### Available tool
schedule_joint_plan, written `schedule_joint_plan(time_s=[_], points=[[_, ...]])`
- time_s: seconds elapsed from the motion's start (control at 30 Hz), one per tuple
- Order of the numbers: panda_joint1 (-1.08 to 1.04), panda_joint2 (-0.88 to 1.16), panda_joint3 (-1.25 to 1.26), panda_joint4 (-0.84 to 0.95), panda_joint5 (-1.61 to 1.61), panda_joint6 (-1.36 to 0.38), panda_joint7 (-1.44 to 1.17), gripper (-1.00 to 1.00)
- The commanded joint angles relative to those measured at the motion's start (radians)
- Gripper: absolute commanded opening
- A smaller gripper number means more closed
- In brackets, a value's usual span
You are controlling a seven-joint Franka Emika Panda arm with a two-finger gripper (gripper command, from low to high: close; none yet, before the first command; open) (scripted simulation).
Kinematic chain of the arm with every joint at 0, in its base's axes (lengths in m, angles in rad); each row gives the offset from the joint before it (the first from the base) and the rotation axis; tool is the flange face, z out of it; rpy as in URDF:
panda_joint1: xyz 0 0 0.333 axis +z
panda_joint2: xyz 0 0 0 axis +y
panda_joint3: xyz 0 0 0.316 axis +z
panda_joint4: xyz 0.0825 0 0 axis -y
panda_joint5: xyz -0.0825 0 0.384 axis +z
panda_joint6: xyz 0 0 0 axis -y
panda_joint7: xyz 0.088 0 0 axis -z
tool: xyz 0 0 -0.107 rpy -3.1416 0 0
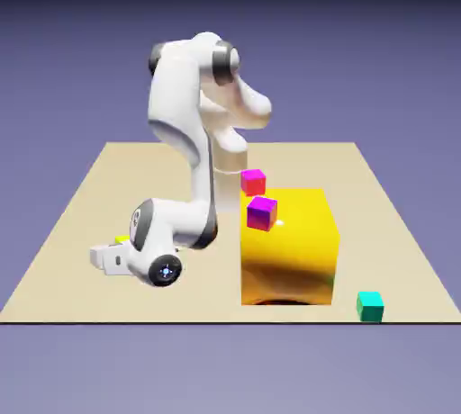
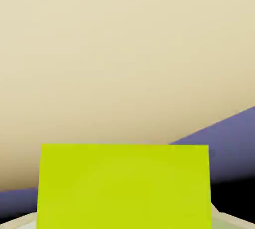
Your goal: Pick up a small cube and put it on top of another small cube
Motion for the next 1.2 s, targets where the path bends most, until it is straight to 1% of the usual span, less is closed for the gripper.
schedule_joint_plan(time_s=[0.0, 0.13, 0.37, 0.73, 0.83, 0.87, 1.07, 1.1, 1.13, 1.17], points=[[0.030, -0.028, 0.000, 0.012, 0.042, 0.000, 0.016, -1.00], [0.151, -0.139, 0.002, 0.062, 0.216, -0.001, 0.080, -1.00], [0.378, -0.288, 0.050, 0.135, 0.520, -0.065, 0.181, -1.00], [0.280, -0.279, 0.193, -0.020, 0.662, -0.532, 0.259, -1.00], [0.184, -0.259, 0.205, -0.081, 0.630, -0.634, 0.263, -1.00], [0.184, -0.259, 0.205, -0.081, 0.630, -0.634, 0.263, -1.00], [0.169, -0.353, 0.206, -0.298, 0.631, -0.507, 0.236, -1.00], [0.169, -0.353, 0.206, -0.298, 0.631, -0.507, 0.236, 1.00], [0.169, -0.353, 0.206, -0.298, 0.631, -0.507, 0.236, 1.00], [0.172, -0.337, 0.206, -0.262, 0.630, -0.528, 0.241, 1.00]])
